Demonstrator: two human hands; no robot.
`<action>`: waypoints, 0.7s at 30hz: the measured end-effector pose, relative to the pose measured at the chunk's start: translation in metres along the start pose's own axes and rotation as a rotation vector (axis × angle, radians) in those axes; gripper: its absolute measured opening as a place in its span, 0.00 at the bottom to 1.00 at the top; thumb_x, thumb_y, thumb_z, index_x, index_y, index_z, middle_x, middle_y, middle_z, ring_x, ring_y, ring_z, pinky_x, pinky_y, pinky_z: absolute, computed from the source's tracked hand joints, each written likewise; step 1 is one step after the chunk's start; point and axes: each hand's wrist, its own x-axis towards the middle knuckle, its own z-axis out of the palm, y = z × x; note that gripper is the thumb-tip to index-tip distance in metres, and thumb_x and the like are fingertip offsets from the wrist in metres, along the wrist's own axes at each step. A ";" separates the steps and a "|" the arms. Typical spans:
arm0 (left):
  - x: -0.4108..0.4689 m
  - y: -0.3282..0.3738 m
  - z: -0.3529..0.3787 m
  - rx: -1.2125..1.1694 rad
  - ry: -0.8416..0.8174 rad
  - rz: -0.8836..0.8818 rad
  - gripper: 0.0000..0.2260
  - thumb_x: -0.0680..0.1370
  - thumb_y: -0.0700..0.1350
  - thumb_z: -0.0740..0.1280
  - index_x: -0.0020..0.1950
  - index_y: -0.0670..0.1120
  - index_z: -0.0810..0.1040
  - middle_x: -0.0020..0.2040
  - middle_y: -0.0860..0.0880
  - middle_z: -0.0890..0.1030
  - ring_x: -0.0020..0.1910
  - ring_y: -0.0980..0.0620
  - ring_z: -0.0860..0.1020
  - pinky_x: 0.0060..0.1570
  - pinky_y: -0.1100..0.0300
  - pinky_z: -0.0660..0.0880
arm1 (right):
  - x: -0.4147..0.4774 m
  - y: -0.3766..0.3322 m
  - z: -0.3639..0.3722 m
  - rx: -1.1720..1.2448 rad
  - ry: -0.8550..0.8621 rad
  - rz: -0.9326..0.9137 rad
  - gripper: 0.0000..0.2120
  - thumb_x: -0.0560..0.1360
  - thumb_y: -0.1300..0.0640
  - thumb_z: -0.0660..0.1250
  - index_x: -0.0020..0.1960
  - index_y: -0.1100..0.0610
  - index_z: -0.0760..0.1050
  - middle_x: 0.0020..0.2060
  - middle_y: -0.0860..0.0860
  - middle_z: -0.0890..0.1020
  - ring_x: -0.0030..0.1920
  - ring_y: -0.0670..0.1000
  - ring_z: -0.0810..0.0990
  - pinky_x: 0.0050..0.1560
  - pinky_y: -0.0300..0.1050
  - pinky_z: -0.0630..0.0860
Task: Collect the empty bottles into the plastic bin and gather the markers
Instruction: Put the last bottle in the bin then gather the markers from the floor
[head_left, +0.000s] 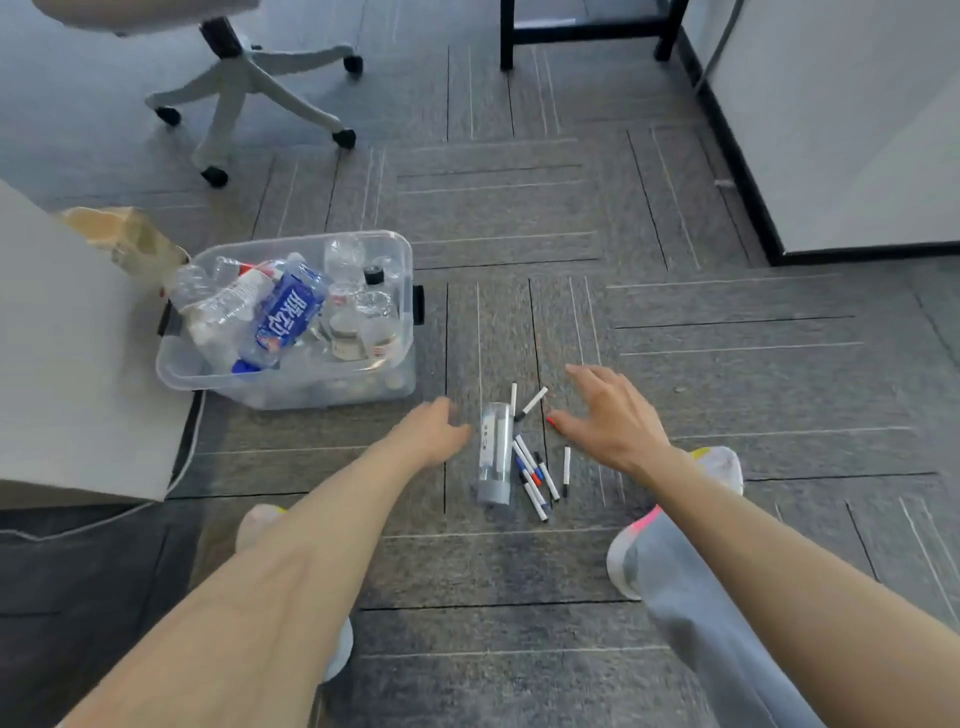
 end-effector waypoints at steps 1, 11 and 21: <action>0.016 -0.001 0.023 -0.015 -0.028 -0.016 0.25 0.82 0.52 0.59 0.76 0.42 0.62 0.73 0.41 0.68 0.63 0.45 0.72 0.60 0.55 0.70 | 0.001 0.017 0.015 0.049 -0.015 0.051 0.30 0.75 0.44 0.66 0.73 0.54 0.65 0.70 0.52 0.71 0.69 0.56 0.68 0.65 0.52 0.69; 0.146 0.008 0.149 -0.182 0.048 -0.313 0.36 0.77 0.54 0.68 0.75 0.37 0.54 0.74 0.39 0.63 0.70 0.39 0.68 0.65 0.45 0.69 | 0.051 0.099 0.095 0.337 -0.073 0.272 0.39 0.76 0.40 0.63 0.79 0.53 0.50 0.73 0.52 0.68 0.72 0.55 0.67 0.67 0.51 0.66; 0.162 -0.001 0.151 -0.223 -0.087 -0.338 0.49 0.73 0.53 0.74 0.78 0.36 0.43 0.78 0.38 0.54 0.74 0.38 0.62 0.67 0.45 0.66 | 0.036 0.087 0.079 0.392 -0.151 0.340 0.37 0.77 0.41 0.62 0.79 0.54 0.51 0.72 0.53 0.69 0.72 0.55 0.67 0.68 0.50 0.66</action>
